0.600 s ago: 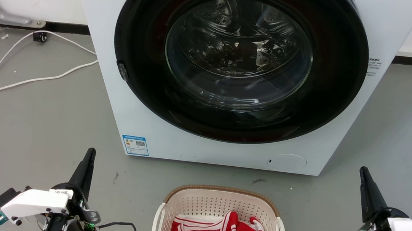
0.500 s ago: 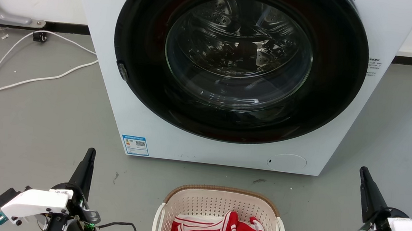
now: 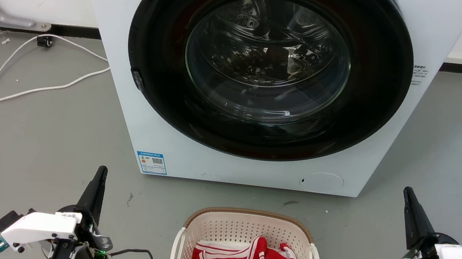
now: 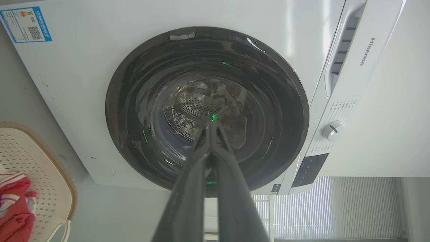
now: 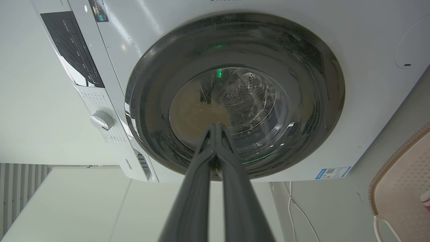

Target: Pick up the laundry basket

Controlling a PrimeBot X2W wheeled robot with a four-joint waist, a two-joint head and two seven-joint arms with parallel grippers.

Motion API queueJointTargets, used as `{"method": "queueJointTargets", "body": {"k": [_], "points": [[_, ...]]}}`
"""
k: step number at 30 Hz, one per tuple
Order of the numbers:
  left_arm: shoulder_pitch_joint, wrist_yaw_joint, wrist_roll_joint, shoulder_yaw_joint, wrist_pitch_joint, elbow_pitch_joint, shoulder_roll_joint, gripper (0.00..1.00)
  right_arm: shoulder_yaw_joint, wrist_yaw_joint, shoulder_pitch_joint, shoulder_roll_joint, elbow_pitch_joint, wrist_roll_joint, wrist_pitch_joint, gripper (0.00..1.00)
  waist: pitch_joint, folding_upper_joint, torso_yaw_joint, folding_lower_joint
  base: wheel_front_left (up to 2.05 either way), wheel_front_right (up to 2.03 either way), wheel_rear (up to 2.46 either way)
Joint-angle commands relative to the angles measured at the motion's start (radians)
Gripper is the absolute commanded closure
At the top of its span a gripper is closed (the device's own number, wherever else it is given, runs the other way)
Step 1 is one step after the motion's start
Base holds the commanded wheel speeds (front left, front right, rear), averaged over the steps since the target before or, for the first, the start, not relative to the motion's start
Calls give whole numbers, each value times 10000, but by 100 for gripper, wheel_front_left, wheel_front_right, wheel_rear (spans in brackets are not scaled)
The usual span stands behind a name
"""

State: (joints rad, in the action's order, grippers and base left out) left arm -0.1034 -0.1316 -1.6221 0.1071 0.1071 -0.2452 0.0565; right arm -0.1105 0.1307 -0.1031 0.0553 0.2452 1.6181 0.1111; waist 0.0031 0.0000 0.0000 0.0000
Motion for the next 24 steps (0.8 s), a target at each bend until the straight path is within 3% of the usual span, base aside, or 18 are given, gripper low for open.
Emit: {"method": "queueJointTargets", "body": {"k": [1,16,17,24], "points": [[-101,-22,50,32,34,-13,-15,100,-17,0,-118,-41,7,-55,42,100,0,0,0,0,0,0,0],[-103,-22,74,52,35,-13,-28,100,-25,0,-120,-46,7,-67,43,100,0,0,0,0,0,0,0],[-2,0,6,17,33,-4,-13,0,-10,0,0,-8,4,0,13,0,0,0,0,0,0,0,0],[293,4,63,-71,-94,-226,-78,0,39,-2,324,-35,202,-60,-115,0,-4,0,0,0,0,0,0]]}}
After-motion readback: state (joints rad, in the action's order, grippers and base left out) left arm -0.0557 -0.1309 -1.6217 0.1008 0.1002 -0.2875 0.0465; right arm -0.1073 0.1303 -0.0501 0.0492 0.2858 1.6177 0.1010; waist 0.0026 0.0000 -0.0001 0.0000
